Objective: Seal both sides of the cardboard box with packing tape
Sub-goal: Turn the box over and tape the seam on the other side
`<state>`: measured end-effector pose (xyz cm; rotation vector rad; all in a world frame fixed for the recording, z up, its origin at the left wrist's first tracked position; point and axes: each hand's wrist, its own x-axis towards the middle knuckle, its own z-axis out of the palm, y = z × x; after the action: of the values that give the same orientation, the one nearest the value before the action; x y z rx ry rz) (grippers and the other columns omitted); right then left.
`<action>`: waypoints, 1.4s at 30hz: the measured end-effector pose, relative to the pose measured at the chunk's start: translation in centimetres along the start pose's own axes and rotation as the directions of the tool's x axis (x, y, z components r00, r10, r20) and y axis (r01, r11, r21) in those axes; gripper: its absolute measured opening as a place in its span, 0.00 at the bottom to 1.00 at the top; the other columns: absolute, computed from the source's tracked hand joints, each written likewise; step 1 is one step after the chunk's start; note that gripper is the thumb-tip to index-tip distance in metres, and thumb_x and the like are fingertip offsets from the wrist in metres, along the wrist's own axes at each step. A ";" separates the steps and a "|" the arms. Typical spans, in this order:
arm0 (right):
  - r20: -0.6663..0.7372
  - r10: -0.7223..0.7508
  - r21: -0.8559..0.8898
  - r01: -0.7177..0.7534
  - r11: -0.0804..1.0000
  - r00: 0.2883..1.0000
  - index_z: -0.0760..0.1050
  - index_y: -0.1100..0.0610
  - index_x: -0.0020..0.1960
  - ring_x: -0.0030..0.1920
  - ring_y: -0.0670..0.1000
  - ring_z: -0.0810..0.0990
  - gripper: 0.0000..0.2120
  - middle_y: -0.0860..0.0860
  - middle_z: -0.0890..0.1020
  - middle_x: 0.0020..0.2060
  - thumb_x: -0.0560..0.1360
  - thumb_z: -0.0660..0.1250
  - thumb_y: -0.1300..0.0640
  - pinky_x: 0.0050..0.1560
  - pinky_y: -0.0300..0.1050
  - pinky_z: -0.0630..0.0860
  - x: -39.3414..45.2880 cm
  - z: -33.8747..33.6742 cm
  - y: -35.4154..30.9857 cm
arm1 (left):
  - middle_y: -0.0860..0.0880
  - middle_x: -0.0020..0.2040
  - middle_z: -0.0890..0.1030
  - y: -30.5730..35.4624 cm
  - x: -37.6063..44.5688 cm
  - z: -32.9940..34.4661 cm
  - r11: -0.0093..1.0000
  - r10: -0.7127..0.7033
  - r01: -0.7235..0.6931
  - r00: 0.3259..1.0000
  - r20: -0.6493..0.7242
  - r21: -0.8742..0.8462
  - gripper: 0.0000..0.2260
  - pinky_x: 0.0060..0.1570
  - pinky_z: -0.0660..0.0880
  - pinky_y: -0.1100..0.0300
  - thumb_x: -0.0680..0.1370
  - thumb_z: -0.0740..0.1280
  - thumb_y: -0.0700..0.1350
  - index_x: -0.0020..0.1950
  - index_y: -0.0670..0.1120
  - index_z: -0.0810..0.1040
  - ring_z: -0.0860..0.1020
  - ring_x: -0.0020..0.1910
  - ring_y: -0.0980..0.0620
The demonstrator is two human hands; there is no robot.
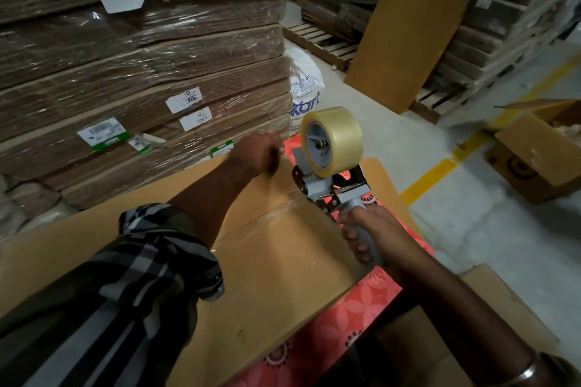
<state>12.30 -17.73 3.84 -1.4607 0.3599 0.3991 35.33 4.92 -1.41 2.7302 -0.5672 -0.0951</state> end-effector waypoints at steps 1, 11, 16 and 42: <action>0.000 0.002 -0.005 -0.002 1.000 1.000 0.73 0.57 0.50 0.24 0.47 0.61 0.13 0.50 0.68 0.29 0.68 0.65 0.54 0.28 0.36 0.56 -0.2 -0.1 0.1 | 0.51 0.60 0.85 0.1 0.0 0.0 1.000 -0.005 0.005 1.000 0.006 -0.003 0.15 0.60 0.79 0.47 0.70 0.62 0.50 0.54 0.59 0.80 0.83 0.58 0.44; 0.002 0.005 0.011 -0.005 1.000 1.000 0.67 0.56 0.36 0.26 0.48 0.56 0.12 0.50 0.63 0.28 0.78 0.63 0.58 0.29 0.37 0.54 -7.1 -4.6 3.8 | 0.46 0.68 0.82 0.8 -0.2 0.0 0.998 0.059 -0.059 0.997 -0.041 0.010 0.13 0.66 0.75 0.48 0.83 0.66 0.49 0.65 0.48 0.84 0.80 0.66 0.41; -0.034 0.099 0.125 -0.094 0.988 0.994 0.68 0.56 0.35 0.27 0.47 0.59 0.14 0.57 0.59 0.31 0.71 0.72 0.54 0.29 0.39 0.55 -11.3 -8.1 7.5 | 0.48 0.71 0.80 0.3 0.2 0.4 0.998 0.063 -0.064 0.997 -0.054 -0.014 0.15 0.70 0.72 0.50 0.83 0.67 0.49 0.68 0.48 0.82 0.78 0.70 0.44; -0.067 0.042 0.064 -0.038 0.997 0.997 0.68 0.54 0.35 0.26 0.49 0.60 0.10 0.52 0.65 0.29 0.72 0.66 0.54 0.29 0.40 0.57 -15.3 -6.3 10.5 | 0.51 0.83 0.64 13.0 -12.5 5.4 0.889 0.456 -0.446 0.882 0.119 -0.104 0.23 0.78 0.57 0.49 0.84 0.56 0.53 0.79 0.54 0.70 0.56 0.83 0.49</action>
<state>-6.11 -23.97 1.22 -1.4099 0.4534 0.3678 18.23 -3.05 -1.95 2.4575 -1.2008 -0.1865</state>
